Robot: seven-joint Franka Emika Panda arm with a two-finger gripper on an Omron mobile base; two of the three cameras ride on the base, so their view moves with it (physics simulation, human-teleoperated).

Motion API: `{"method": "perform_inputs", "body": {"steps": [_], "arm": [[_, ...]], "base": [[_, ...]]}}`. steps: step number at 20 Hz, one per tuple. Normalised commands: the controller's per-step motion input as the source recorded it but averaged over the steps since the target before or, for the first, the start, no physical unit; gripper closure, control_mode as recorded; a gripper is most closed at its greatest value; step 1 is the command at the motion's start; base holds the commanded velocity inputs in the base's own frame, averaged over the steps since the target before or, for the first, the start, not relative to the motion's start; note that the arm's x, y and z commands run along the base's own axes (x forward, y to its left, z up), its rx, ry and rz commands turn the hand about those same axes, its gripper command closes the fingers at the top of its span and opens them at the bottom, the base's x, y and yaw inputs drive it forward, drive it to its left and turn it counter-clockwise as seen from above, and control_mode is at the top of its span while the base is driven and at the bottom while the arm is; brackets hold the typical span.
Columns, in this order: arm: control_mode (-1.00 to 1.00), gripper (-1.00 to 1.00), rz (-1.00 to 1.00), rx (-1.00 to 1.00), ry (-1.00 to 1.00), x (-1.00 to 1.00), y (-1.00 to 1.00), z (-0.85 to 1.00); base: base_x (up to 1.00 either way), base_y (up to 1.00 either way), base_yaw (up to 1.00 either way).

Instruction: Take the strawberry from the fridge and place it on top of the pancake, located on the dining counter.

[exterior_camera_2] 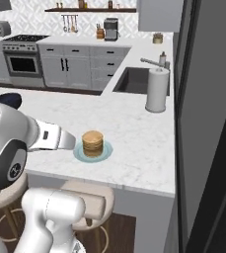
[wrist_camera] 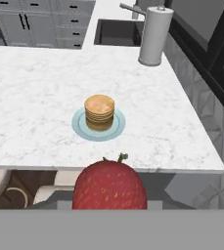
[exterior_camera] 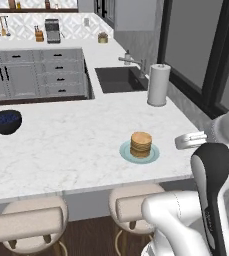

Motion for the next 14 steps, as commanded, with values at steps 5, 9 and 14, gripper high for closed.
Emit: {"method": "perform_inputs", "body": {"steps": [5,9,14], "arm": [[1.0,1.0,0.0,0.0,0.0,0.0,0.0,0.0],[1.0,1.0,0.0,0.0,0.0,0.0,0.0,0.0],[-1.0,1.0,0.0,0.0,0.0,0.19,0.0,0.0]], "base": [[0.57,0.09,0.0],[0.4,0.0,0.0],[0.2,0.0,0.0]]}}
